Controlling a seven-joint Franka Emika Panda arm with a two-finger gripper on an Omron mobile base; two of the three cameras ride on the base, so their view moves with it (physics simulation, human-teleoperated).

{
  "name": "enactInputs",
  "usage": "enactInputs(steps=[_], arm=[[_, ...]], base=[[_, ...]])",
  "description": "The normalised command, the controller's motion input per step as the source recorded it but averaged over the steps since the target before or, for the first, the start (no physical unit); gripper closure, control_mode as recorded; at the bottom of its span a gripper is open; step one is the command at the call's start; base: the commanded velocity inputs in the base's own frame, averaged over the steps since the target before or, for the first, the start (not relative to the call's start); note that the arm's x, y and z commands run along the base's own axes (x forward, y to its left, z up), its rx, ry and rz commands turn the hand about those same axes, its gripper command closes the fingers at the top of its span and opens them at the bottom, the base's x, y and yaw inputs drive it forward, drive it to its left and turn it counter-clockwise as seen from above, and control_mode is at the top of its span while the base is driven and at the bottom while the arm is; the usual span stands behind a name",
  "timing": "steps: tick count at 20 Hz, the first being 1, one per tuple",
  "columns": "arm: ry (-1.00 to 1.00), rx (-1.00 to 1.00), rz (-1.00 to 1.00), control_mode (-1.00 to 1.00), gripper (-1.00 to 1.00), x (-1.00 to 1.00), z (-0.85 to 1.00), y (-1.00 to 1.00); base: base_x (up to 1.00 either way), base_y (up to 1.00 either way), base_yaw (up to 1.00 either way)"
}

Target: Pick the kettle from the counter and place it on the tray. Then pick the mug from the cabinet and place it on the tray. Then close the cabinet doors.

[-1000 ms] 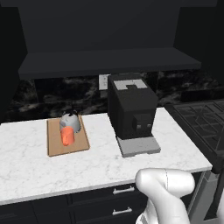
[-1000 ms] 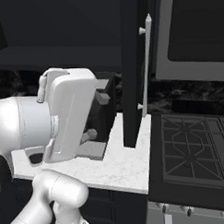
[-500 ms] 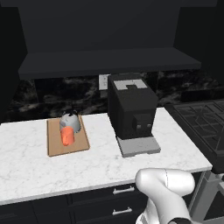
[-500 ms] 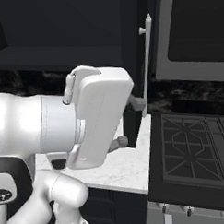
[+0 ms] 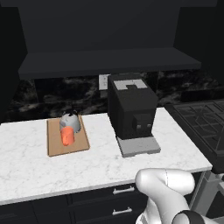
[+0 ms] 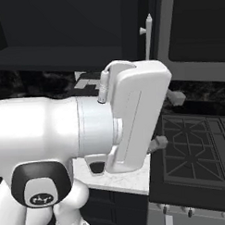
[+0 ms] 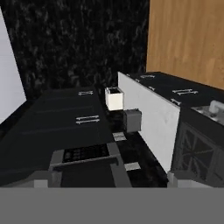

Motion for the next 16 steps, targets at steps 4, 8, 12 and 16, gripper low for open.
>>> enactInputs(steps=[4,8,12,16], arm=[[0.07,-0.26,0.0,-1.0,-1.0,0.26,0.01,-0.18],[0.11,-0.2,0.0,-1.0,-1.0,0.37,0.0,-0.1],[0.15,-0.11,0.0,-1.0,-1.0,0.47,0.0,0.0],[0.1,-0.08,0.09,-1.0,-1.0,0.35,0.0,0.05]], base=[[0.0,0.0,0.0],[0.0,0.0,0.0],[0.0,0.0,0.0],[0.0,0.0,0.0]])
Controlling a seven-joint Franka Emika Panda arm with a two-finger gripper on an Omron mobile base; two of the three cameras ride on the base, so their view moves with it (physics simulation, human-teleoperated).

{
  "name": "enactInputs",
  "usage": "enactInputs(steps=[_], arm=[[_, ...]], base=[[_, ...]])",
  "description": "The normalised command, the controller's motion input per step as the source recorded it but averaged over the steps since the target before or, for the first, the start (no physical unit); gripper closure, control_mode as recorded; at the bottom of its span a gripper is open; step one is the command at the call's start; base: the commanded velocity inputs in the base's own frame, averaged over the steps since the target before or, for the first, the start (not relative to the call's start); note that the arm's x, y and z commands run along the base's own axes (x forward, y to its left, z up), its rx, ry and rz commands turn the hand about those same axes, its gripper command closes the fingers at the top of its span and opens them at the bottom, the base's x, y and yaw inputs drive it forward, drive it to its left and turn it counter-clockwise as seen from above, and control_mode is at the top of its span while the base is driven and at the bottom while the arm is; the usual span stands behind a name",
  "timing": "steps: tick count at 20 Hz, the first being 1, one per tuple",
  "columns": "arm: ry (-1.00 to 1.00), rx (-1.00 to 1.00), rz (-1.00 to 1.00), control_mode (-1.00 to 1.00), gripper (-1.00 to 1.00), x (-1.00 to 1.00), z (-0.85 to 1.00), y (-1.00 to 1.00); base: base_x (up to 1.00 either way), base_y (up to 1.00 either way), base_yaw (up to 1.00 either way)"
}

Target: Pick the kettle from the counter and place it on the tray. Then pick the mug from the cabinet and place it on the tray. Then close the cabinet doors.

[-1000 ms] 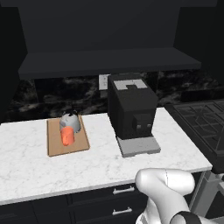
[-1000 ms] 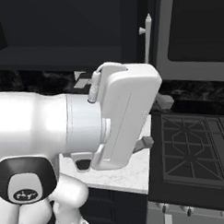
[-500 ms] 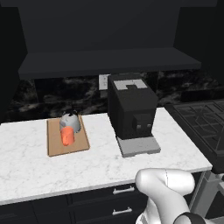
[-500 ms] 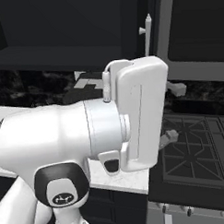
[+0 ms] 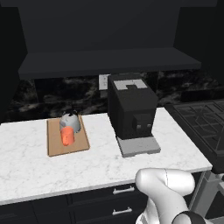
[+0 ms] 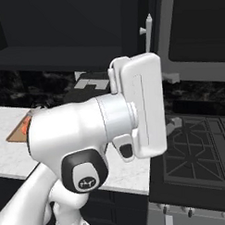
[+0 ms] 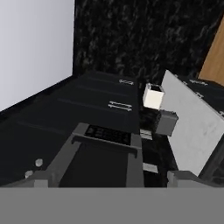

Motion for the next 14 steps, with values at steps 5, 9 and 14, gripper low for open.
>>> enactInputs(steps=[5,9,14], arm=[[0.09,-0.07,0.15,-1.0,-1.0,0.29,0.0,0.23],[0.12,-0.07,0.17,-1.0,-1.0,0.35,0.0,0.3],[0.13,-0.07,0.19,-1.0,-1.0,0.35,0.0,0.4]], base=[[0.0,0.0,0.0],[0.0,0.0,0.0],[0.0,0.0,0.0]])
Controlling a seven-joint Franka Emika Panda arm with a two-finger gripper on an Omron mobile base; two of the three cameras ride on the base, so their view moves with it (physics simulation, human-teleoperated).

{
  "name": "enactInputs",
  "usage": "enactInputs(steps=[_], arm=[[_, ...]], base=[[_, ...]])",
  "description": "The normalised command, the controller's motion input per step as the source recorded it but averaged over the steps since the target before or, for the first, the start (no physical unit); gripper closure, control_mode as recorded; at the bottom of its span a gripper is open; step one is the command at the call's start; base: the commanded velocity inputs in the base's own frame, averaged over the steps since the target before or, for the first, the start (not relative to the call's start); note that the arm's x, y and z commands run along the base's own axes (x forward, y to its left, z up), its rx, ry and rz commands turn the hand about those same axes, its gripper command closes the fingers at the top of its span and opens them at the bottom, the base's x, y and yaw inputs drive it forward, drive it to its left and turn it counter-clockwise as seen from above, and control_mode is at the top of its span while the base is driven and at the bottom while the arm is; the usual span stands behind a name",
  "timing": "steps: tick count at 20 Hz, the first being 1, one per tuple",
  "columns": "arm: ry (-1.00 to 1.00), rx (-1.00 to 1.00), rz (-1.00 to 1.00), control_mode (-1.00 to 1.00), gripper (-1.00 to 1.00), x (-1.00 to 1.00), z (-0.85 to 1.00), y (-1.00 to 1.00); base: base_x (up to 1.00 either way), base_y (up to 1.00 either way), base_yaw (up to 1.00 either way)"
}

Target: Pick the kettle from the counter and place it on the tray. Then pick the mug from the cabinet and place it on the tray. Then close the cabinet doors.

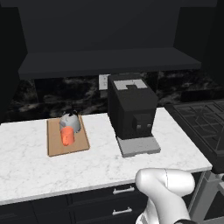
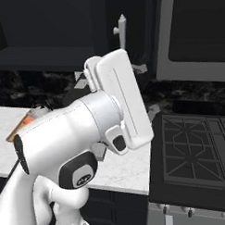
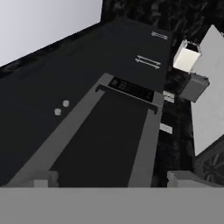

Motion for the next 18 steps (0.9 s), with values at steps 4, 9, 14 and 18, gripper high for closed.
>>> enactInputs(steps=[4,9,14,18], arm=[[0.11,-0.08,0.21,-1.0,-1.0,0.34,0.0,0.63],[0.09,-0.05,0.21,-1.0,-1.0,0.44,-0.01,0.65],[0.09,-0.07,0.2,-1.0,-1.0,0.41,-0.08,0.64],[0.09,-0.1,0.18,-1.0,-1.0,0.44,-0.19,0.68]], base=[[0.0,0.0,0.0],[0.0,0.0,0.0],[0.0,0.0,0.0],[0.0,0.0,0.0]])
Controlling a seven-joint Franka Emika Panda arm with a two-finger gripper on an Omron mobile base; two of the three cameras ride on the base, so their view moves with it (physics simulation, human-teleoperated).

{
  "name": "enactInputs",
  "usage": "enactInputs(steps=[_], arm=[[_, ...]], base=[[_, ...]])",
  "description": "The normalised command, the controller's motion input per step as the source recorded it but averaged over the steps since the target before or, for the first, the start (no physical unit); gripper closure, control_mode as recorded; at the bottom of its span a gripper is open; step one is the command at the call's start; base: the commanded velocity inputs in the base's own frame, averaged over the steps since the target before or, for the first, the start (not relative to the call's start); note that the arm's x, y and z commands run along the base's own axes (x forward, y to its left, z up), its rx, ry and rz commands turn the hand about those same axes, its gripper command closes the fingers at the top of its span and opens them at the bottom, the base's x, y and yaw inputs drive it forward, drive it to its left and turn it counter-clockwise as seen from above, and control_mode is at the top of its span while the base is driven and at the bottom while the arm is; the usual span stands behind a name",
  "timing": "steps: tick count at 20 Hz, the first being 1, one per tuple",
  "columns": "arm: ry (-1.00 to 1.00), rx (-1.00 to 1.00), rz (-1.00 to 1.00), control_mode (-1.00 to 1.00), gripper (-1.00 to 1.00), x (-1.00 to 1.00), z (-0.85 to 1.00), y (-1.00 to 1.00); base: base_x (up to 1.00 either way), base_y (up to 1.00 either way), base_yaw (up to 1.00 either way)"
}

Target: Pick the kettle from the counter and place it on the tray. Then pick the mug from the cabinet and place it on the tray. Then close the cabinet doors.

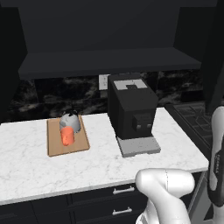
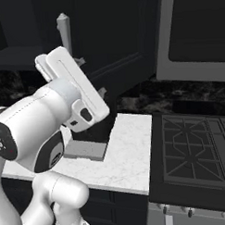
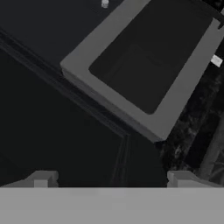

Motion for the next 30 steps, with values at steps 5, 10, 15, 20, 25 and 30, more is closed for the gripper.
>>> enactInputs(steps=[5,10,15,20,25,30], arm=[[0.08,-0.1,0.15,-1.0,-1.0,0.56,-0.19,0.68],[0.12,-0.11,0.12,-1.0,-1.0,0.69,-0.24,0.66],[0.09,-0.15,0.1,-1.0,-1.0,0.68,-0.24,0.69],[0.11,-0.16,0.05,-1.0,-1.0,0.83,-0.25,0.67],[0.12,-0.15,0.01,-1.0,-1.0,0.97,-0.29,0.46],[0.06,-0.2,0.0,-1.0,-1.0,0.9,-0.28,0.17]], base=[[0.0,0.0,0.0],[0.0,0.0,0.0],[0.0,0.0,0.0],[0.0,0.0,0.0],[0.0,0.0,0.0],[0.0,0.0,0.0]])
